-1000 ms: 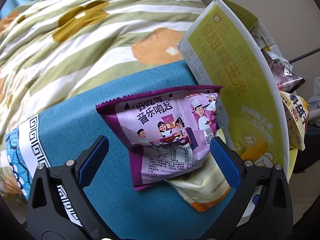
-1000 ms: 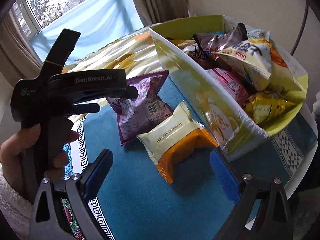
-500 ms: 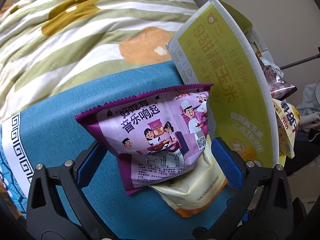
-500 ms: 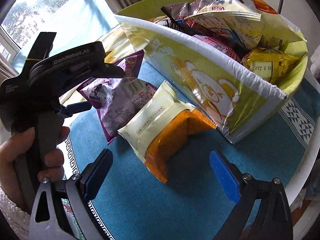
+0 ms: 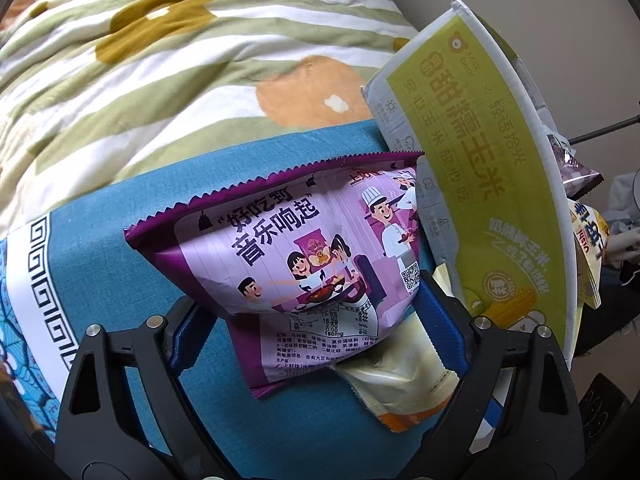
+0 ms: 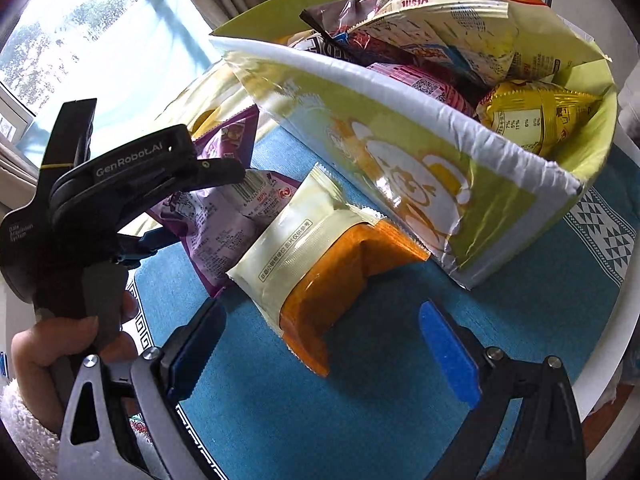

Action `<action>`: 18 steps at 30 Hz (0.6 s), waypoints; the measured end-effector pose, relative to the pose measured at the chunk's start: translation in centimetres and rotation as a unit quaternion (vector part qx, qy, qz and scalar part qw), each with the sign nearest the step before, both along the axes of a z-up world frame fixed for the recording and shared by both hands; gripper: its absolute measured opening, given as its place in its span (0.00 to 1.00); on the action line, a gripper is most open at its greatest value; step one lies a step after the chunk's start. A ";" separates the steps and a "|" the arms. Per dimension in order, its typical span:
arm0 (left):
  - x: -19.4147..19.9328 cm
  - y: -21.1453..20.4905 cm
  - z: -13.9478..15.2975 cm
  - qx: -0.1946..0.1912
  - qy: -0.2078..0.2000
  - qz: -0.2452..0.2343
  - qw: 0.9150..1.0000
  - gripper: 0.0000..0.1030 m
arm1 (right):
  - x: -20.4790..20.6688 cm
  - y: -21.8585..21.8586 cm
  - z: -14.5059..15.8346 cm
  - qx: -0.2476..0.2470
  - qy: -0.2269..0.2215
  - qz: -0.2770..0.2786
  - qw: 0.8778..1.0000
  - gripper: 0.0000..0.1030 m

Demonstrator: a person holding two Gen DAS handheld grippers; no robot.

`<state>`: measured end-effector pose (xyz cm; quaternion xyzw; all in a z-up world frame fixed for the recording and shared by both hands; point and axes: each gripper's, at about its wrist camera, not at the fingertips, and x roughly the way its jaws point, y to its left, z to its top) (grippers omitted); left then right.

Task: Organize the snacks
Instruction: 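Grasp the purple snack bag with the left gripper while the right grasps the orange-cream cake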

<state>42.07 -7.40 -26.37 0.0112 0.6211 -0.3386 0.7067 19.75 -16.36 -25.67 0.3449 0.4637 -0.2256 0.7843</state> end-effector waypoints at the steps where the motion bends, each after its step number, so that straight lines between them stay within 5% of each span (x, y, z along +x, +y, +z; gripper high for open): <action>1: 0.0 0.7 0.1 0.004 -0.002 0.003 1.000 0.88 | 0.0 0.1 -0.2 0.003 0.000 -0.001 1.000 0.94; 9: -1.3 6.4 -0.1 0.046 -0.005 0.004 0.999 0.88 | 0.6 0.4 -0.9 0.035 -0.018 -0.038 0.999 0.94; 18: -2.8 8.7 -0.6 0.051 0.006 -0.005 0.999 0.87 | 2.9 0.5 -2.0 0.025 -0.035 -0.083 0.996 0.94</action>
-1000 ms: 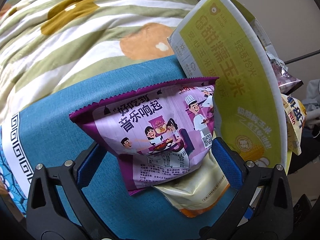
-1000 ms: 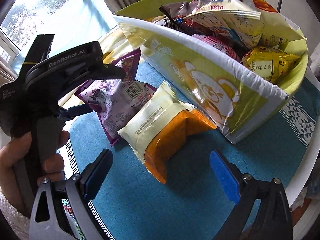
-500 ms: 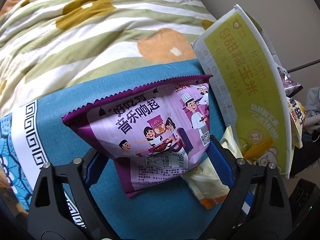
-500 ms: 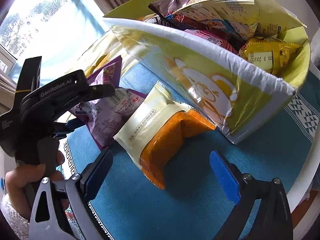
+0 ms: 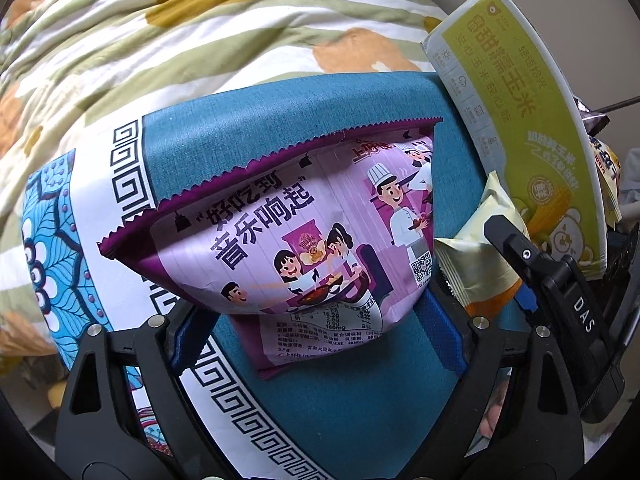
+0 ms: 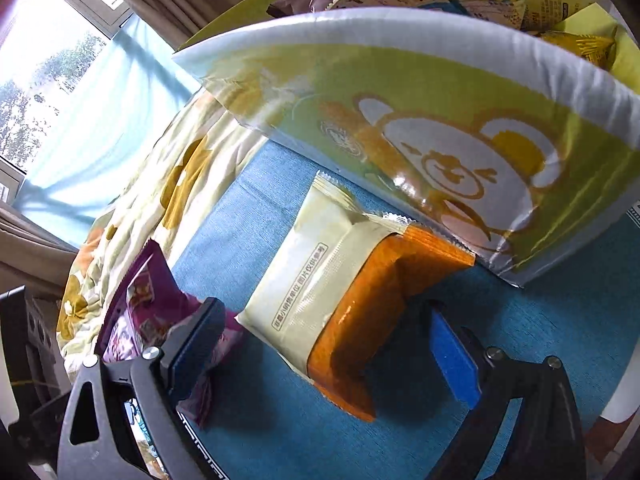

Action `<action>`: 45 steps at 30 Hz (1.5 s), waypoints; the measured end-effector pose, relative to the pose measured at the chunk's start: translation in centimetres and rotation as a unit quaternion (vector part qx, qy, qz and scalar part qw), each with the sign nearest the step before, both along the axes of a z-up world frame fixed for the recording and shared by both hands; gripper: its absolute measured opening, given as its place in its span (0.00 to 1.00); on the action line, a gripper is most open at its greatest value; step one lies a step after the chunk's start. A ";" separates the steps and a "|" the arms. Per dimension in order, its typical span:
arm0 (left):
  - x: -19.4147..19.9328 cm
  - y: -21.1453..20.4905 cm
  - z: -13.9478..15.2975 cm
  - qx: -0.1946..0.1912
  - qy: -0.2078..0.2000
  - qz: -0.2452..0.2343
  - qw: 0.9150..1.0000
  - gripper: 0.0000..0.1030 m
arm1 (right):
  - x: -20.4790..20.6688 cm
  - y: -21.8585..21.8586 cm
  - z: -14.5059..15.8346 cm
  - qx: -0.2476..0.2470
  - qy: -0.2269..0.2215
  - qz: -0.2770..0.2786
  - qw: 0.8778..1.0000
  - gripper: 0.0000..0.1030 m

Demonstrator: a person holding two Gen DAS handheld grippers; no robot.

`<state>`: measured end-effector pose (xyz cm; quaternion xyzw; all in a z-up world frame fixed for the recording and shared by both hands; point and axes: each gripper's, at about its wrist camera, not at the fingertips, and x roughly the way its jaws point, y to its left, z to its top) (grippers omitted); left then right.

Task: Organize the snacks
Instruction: 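Grasp the purple snack bag with the left gripper while the right grasps the orange-cream cake, then carry both snacks over the cardboard box and open both grippers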

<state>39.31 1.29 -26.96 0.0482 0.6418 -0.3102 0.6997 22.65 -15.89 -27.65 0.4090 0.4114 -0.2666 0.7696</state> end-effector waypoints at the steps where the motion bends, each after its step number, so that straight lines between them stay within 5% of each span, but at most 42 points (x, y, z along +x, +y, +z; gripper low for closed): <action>1: 0.0 -0.1 0.0 0.000 -0.001 0.000 1.000 0.87 | 0.5 -0.2 -0.2 -0.003 0.000 -0.005 1.000 0.94; 8: -0.4 -0.2 0.0 0.000 0.001 -0.002 1.000 0.87 | 1.7 -0.6 -0.3 -0.032 0.009 -0.020 0.999 0.86; 9: -0.5 -0.2 0.0 0.000 0.002 -0.003 1.000 0.87 | 1.8 -0.5 -0.3 -0.036 0.013 -0.012 0.999 0.78; 18: -1.1 0.8 0.2 -0.006 0.004 0.007 1.000 0.73 | 2.4 0.5 0.2 -0.068 0.033 0.083 0.994 0.62; 24: -1.4 1.9 1.3 -0.020 -0.005 0.032 0.999 0.68 | 2.7 1.0 0.8 -0.077 0.021 0.123 0.989 0.60; 34: -1.9 2.2 9.9 -0.057 -0.071 0.057 0.994 0.68 | 2.4 1.9 8.4 -0.109 -0.042 0.218 0.969 0.60; 45: -2.4 -8.4 19.5 -0.114 -0.137 0.053 0.983 0.68 | 0.7 -7.4 19.6 -0.142 -0.142 0.260 0.945 0.60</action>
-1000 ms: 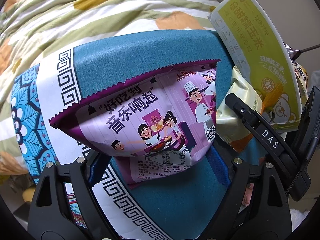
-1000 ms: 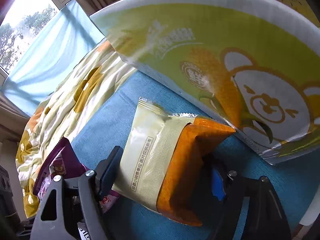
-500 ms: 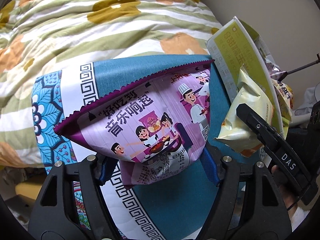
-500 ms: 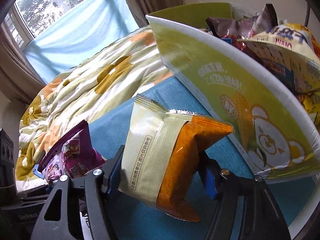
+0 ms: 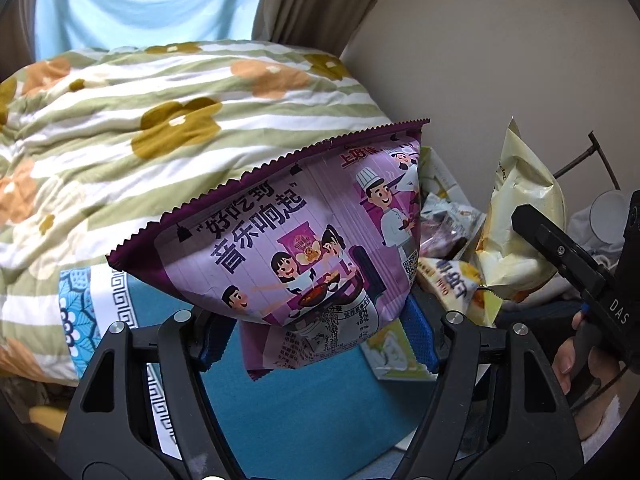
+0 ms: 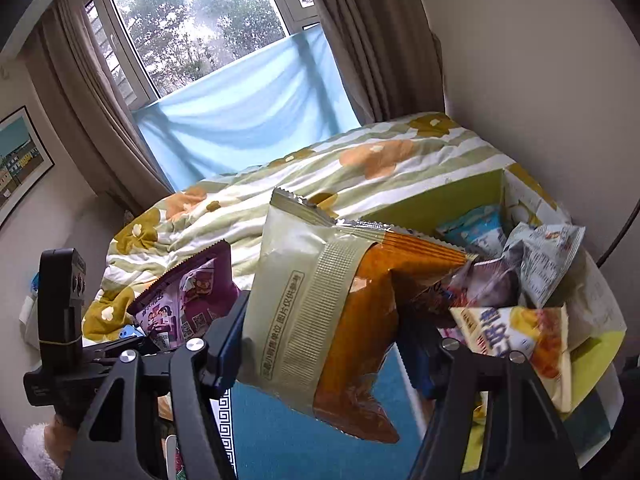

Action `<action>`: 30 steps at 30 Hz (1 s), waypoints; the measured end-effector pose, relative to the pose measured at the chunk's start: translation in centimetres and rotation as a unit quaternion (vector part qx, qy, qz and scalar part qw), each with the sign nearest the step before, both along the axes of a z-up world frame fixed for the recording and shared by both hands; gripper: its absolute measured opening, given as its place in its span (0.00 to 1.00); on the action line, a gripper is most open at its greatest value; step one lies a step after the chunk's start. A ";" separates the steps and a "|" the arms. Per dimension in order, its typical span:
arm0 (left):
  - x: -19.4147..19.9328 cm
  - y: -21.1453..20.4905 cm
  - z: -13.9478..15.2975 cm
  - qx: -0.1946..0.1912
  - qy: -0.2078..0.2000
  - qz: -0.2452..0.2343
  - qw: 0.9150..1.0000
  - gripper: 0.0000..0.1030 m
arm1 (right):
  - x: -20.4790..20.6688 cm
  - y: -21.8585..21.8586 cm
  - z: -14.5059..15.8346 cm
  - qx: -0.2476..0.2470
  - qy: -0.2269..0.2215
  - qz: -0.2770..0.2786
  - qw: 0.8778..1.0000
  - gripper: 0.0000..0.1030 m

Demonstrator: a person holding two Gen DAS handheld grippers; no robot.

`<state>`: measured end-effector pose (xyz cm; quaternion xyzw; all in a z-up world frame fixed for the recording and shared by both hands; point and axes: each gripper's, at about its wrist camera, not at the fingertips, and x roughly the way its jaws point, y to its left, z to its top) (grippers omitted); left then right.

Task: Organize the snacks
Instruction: 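Carry both snacks over the cardboard box and open both grippers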

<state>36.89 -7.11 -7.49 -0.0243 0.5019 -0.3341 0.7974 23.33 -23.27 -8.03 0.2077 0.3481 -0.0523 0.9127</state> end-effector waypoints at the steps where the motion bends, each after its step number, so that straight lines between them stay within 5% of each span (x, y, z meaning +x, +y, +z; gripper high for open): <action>1: -0.1 -1.5 0.4 -0.003 -0.001 -0.001 1.000 0.68 | -0.3 -1.2 0.8 -0.009 -0.005 0.001 1.000 0.60; 11: 0.5 -17.2 -0.9 -0.037 0.042 0.008 0.998 0.68 | 0.1 -13.8 2.6 -0.025 -0.012 0.030 0.999 0.60; 14: 0.9 -19.7 -2.8 -0.028 0.070 0.032 0.997 0.80 | 0.4 -17.0 1.9 -0.023 -0.005 0.039 0.999 0.60; 19: -0.1 -19.5 -4.3 -0.003 0.084 0.072 0.994 0.85 | 1.6 -20.4 0.2 -0.014 0.016 0.048 0.999 0.60; 30: -4.0 -14.8 -1.8 0.040 0.028 0.138 0.989 0.85 | 2.6 -22.9 -1.5 0.011 0.040 0.080 0.996 0.61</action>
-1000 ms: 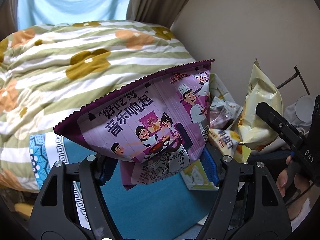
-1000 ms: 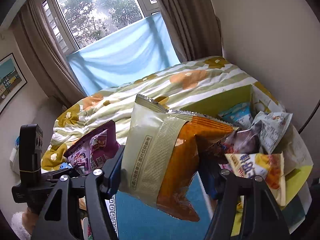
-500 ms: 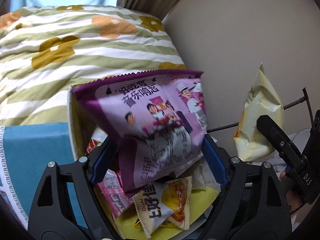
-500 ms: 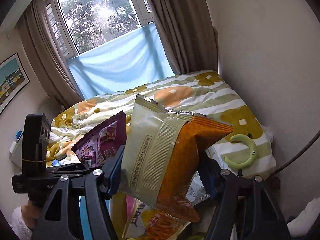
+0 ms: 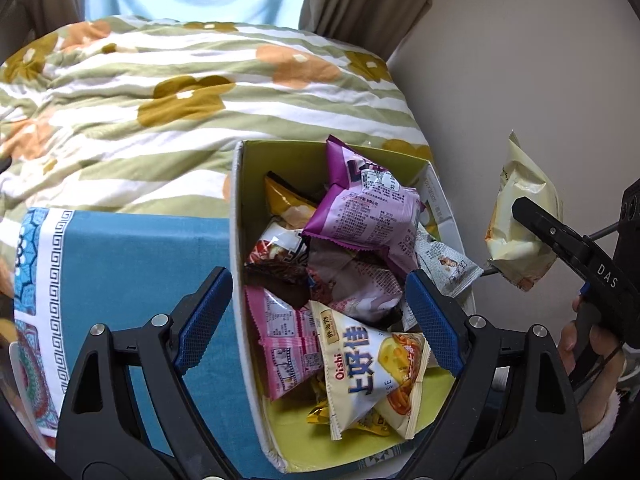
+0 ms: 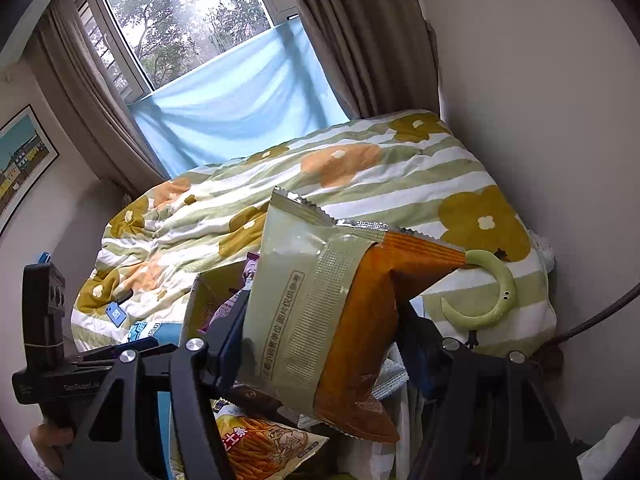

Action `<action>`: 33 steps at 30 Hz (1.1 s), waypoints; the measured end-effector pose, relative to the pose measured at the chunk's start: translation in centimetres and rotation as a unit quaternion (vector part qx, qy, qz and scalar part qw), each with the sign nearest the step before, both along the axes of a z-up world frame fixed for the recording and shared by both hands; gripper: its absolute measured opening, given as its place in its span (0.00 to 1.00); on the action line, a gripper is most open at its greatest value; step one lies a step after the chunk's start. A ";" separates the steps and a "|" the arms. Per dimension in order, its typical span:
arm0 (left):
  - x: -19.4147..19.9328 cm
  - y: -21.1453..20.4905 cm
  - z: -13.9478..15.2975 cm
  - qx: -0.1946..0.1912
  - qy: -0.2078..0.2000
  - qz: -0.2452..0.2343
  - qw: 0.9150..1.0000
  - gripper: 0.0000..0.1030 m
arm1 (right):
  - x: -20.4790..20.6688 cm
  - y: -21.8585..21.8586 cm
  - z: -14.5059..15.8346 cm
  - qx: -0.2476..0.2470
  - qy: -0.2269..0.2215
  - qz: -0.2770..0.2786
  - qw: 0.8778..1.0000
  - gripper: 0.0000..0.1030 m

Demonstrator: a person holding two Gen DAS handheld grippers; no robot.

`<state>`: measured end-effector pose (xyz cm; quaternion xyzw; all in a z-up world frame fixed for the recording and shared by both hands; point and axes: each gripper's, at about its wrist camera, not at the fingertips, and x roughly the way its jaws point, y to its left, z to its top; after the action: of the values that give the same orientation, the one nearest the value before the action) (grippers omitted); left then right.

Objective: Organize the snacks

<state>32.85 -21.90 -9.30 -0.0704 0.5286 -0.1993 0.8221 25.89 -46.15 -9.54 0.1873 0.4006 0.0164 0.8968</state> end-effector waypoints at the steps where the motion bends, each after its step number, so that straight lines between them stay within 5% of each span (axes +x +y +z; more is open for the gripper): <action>1: -0.3 0.4 0.1 0.002 -0.002 0.005 1.000 0.85 | 0.3 0.0 -0.1 0.004 0.002 0.005 1.000 0.61; 13: -3.7 3.1 0.0 0.006 -0.003 0.033 0.999 0.85 | -1.4 1.6 -2.1 0.034 0.037 0.047 0.998 0.64; 18: -6.3 4.2 0.8 0.021 -0.022 0.020 0.999 0.85 | -4.1 1.6 -1.7 0.032 0.031 0.014 0.999 0.97; 21: -7.9 5.2 1.3 0.029 -0.036 0.011 0.999 0.85 | -6.3 2.0 -1.1 0.015 0.016 -0.005 1.000 0.98; 28: -12.5 9.1 4.8 0.043 -0.100 0.016 0.994 0.85 | -10.4 5.6 1.6 -0.026 -0.007 -0.013 1.000 0.98; 33: -17.1 12.7 8.7 0.072 -0.180 0.035 0.980 0.85 | -13.5 9.6 4.6 -0.068 -0.041 -0.006 0.997 0.98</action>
<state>15.70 -9.18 -0.58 0.0079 0.3821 -0.1413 0.9132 12.42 -36.57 -4.93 0.1274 0.3623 -0.0080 0.9233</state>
